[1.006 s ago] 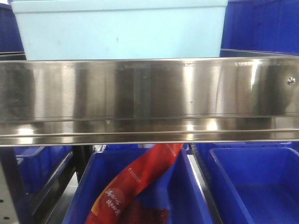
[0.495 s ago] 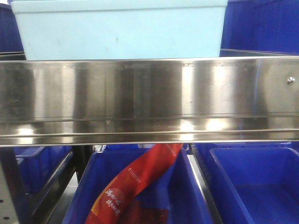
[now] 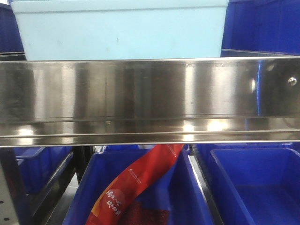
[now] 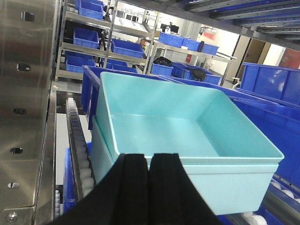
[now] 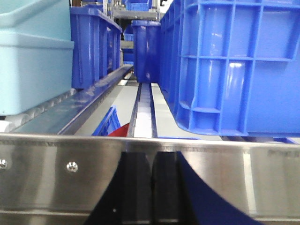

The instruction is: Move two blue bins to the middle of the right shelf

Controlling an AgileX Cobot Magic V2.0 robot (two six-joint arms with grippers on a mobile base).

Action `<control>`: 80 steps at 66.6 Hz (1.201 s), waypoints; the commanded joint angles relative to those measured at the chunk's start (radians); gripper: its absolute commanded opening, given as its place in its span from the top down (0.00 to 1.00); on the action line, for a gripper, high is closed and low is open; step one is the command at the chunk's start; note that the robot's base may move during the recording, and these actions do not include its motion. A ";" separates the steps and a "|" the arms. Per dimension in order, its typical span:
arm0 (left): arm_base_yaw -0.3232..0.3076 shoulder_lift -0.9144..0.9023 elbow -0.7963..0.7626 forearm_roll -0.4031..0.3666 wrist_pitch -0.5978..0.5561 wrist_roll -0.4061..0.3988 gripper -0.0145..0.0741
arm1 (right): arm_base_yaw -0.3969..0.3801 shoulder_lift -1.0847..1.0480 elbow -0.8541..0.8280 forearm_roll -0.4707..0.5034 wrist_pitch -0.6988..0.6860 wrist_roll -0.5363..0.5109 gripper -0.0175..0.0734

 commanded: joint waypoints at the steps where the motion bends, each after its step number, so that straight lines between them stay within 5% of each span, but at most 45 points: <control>1: -0.004 -0.006 -0.001 -0.004 -0.018 -0.001 0.96 | -0.004 -0.008 0.002 -0.003 -0.038 0.009 0.99; 49: -0.004 -0.008 -0.001 -0.004 -0.018 -0.001 0.96 | -0.004 -0.008 0.002 -0.002 -0.039 0.009 0.99; 59: 0.000 -0.020 0.009 0.070 -0.003 0.046 0.96 | -0.004 -0.008 0.002 -0.002 -0.039 0.009 0.99; 70: 0.132 -0.135 0.140 -0.093 -0.049 0.337 0.96 | -0.004 -0.008 0.002 -0.002 -0.039 0.009 0.99; 80: 0.279 -0.256 0.320 -0.198 -0.097 0.356 0.96 | -0.004 -0.008 0.002 -0.002 -0.039 0.009 0.99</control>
